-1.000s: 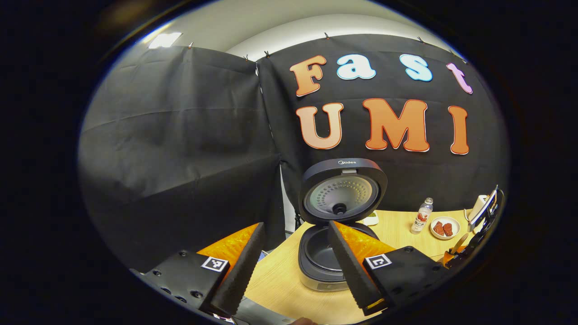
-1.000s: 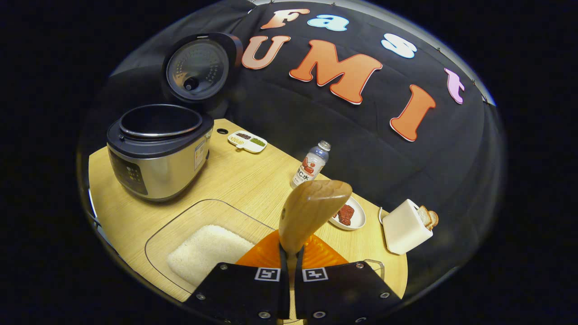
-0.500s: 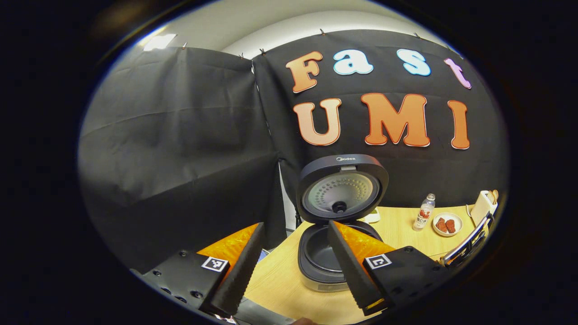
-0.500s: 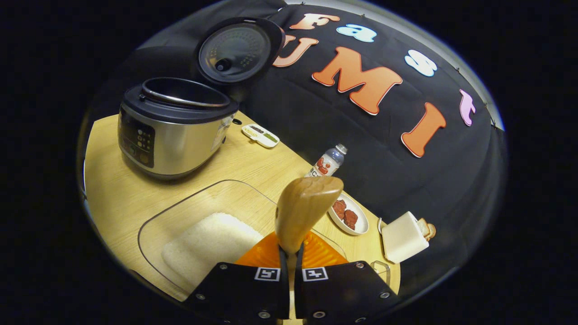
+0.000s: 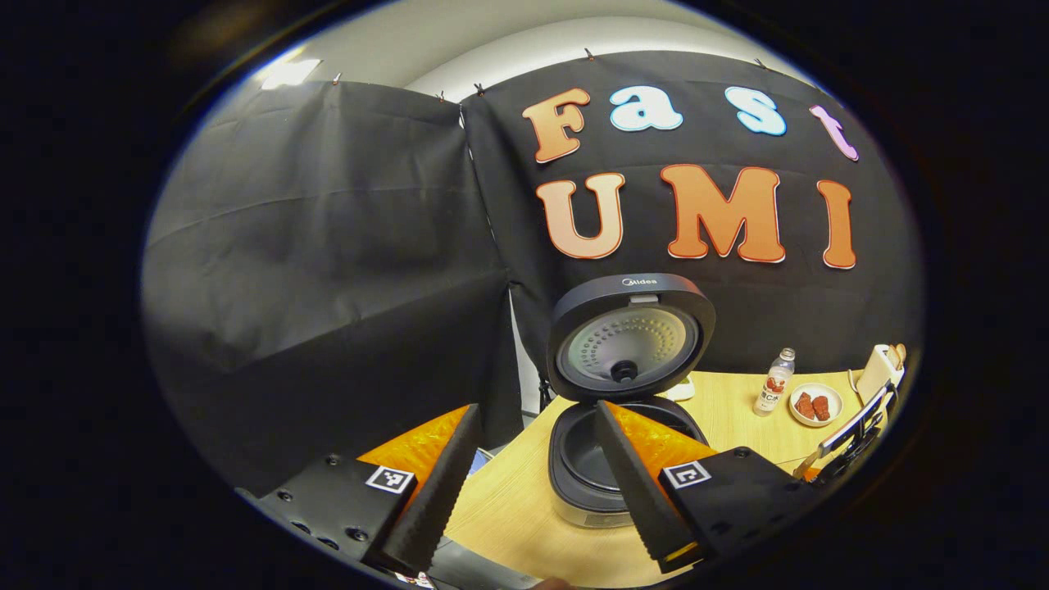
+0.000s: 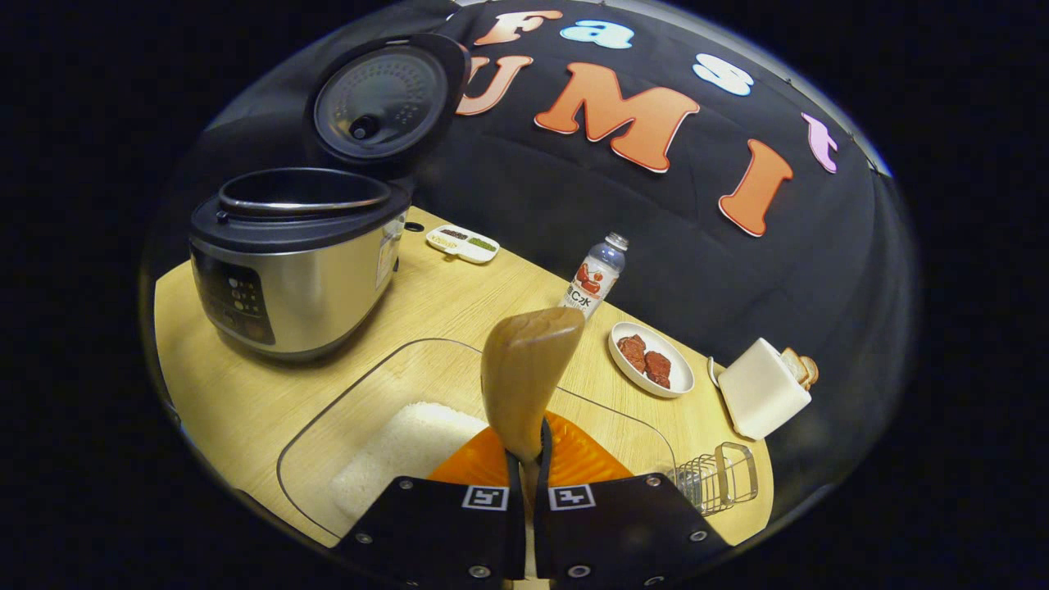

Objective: Close the left gripper, press the button to open the rice cooker; take a wooden spoon from the chopstick holder with the right hand, scoop a spoonful of rice and pour it into the rice cooker, then put the wooden spoon back into the chopstick holder.

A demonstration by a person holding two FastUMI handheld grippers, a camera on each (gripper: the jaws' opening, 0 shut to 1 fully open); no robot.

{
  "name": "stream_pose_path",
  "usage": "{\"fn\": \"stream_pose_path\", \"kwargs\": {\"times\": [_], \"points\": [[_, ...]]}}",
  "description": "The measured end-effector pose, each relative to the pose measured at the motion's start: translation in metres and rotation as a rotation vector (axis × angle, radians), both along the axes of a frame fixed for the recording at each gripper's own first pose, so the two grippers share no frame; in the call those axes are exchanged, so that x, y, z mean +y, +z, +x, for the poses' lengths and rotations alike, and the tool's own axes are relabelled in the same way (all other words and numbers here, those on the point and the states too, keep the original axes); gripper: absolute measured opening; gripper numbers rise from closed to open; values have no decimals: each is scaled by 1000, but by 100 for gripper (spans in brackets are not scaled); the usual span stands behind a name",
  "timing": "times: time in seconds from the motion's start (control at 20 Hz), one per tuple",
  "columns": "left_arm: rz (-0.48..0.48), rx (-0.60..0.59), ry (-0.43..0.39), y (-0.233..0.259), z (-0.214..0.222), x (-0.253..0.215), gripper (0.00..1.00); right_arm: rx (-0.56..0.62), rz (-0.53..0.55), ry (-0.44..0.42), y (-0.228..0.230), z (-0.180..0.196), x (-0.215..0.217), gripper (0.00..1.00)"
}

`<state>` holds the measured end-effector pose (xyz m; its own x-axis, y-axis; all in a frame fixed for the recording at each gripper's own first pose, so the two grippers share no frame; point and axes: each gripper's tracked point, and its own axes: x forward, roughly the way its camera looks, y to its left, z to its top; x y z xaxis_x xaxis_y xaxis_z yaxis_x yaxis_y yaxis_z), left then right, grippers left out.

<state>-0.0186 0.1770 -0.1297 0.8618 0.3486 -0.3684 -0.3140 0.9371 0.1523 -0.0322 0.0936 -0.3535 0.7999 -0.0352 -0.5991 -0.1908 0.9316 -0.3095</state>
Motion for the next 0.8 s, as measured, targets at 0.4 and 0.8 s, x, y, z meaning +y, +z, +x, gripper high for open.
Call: {"fn": "stream_pose_path", "kwargs": {"times": [0.4,0.8], "points": [[-12,17,-36,-6,1,-6,94,7,152,-164,5,3,-13,4],[-14,62,-92,-14,8,-9,95,38,383,-344,3,3,-20,4]]}}
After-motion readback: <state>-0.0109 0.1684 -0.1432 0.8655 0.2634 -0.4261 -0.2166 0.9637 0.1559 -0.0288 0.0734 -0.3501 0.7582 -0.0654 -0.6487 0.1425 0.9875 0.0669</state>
